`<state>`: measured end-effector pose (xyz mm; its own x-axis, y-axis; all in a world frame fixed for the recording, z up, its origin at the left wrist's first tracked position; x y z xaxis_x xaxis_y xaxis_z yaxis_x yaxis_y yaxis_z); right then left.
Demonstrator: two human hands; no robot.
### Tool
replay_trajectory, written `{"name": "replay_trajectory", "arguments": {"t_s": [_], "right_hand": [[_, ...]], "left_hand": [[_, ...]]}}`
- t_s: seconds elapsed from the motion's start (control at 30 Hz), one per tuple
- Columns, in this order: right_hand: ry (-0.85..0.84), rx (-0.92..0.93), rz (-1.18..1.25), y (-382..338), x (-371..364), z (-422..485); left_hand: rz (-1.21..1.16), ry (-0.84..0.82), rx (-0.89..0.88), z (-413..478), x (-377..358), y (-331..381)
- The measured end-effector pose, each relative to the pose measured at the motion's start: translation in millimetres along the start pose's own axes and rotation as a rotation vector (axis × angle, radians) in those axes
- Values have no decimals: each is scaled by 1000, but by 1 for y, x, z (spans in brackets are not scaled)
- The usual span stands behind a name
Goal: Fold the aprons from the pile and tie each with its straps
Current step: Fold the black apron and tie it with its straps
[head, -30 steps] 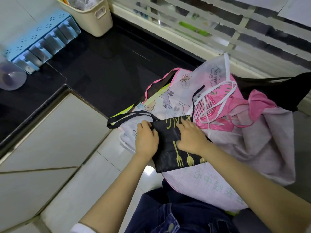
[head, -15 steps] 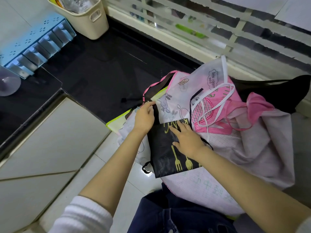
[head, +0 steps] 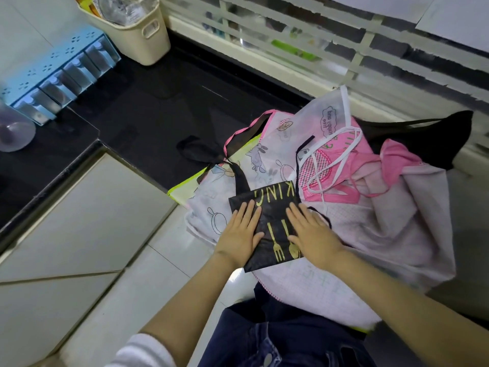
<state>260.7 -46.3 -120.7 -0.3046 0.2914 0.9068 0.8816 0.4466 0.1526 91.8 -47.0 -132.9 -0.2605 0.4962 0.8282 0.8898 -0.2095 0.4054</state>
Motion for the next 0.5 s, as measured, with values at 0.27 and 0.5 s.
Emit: {"name": "replay_trajectory", "arguments": {"t_s": [0.27,0.5], "right_hand": [[94,138,63,-5,16,-17],[25,199,26,-22,-10,-42]], "left_hand": [[-146,221,-104,-15,21,29],[3,51,-92,-48,-22,36]]}}
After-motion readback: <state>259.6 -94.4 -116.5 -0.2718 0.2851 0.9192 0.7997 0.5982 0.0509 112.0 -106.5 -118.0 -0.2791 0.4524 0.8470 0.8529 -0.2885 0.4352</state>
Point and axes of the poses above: each hand's wrist, its own z-axis towards the middle knuckle, its own x-axis out of the back of the hand, y = z × x, the point moved 6 cm from there along z, towards the middle knuckle, and after that the axes turned 15 degrees about -z, right-handed, at the moved point
